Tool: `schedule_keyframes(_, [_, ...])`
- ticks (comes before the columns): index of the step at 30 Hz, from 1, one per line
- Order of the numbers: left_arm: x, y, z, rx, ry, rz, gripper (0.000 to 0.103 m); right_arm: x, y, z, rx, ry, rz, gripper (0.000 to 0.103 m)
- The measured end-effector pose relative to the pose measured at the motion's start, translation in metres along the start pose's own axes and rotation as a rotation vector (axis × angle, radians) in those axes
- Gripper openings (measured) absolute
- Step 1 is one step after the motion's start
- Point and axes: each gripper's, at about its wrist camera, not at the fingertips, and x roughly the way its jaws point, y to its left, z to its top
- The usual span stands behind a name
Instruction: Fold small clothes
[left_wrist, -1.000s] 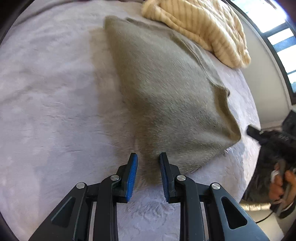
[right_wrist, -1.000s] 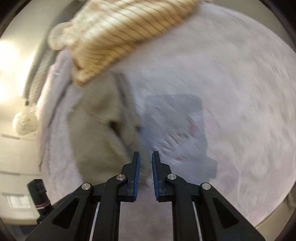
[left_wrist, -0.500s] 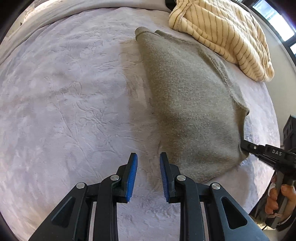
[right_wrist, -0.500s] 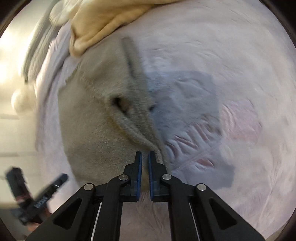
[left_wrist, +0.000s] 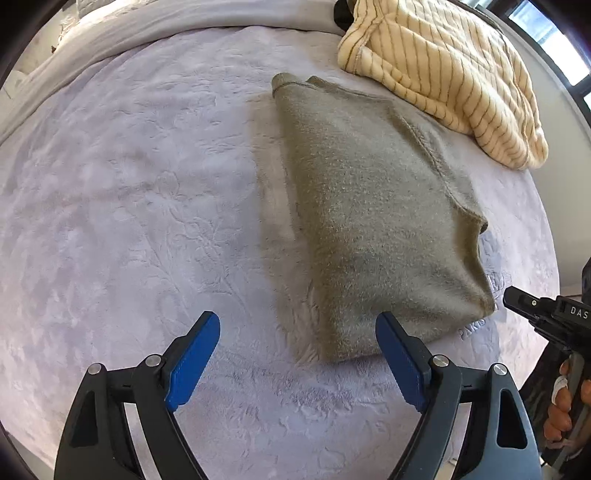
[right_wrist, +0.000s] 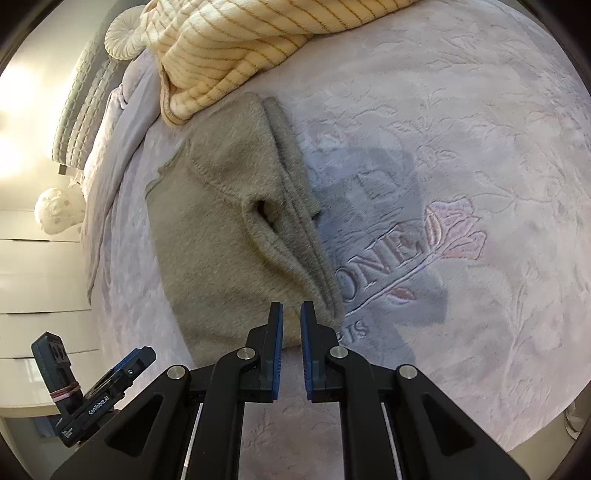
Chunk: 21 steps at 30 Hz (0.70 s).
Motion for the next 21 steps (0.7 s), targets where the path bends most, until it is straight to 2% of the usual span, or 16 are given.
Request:
schedule_keyframes(4, [-0.003, 0.001, -0.001, -0.018, 0.013, 0.004, 0.088, -0.001, 0.005, -0.001, -0.008, 0.019, 0.002, 0.012])
schedule_keyframes(6, [-0.004, 0.004, -0.002, -0.039, 0.023, 0.006, 0.095, 0.0, 0.008, -0.002, -0.02, 0.037, 0.005, 0.026])
schedule_keyframes(8, [-0.009, 0.007, -0.004, -0.062, 0.011, 0.001, 0.095, 0.0, 0.012, -0.001, -0.034, 0.046, -0.007, 0.066])
schedule_keyframes(9, [-0.01, 0.007, -0.005, -0.064, 0.006, 0.002, 0.095, -0.001, 0.014, -0.002, -0.043, 0.04, -0.011, 0.07])
schedule_keyframes(10, [-0.01, 0.007, -0.004, -0.065, 0.003, 0.005, 0.095, -0.002, 0.017, -0.002, -0.053, 0.033, -0.009, 0.07])
schedule_keyframes(12, [-0.01, 0.006, -0.004, -0.064, -0.007, 0.014, 0.103, -0.003, 0.021, -0.001, -0.072, 0.04, 0.0, 0.07])
schedule_keyframes(17, [-0.012, 0.0, 0.0, -0.067, -0.02, 0.035, 0.103, 0.001, 0.028, 0.002, -0.107, 0.061, 0.02, 0.074])
schedule_keyframes(21, [-0.006, -0.004, 0.004, -0.082, 0.01, 0.022, 0.103, 0.003, 0.028, 0.008, -0.12, 0.07, 0.025, 0.076])
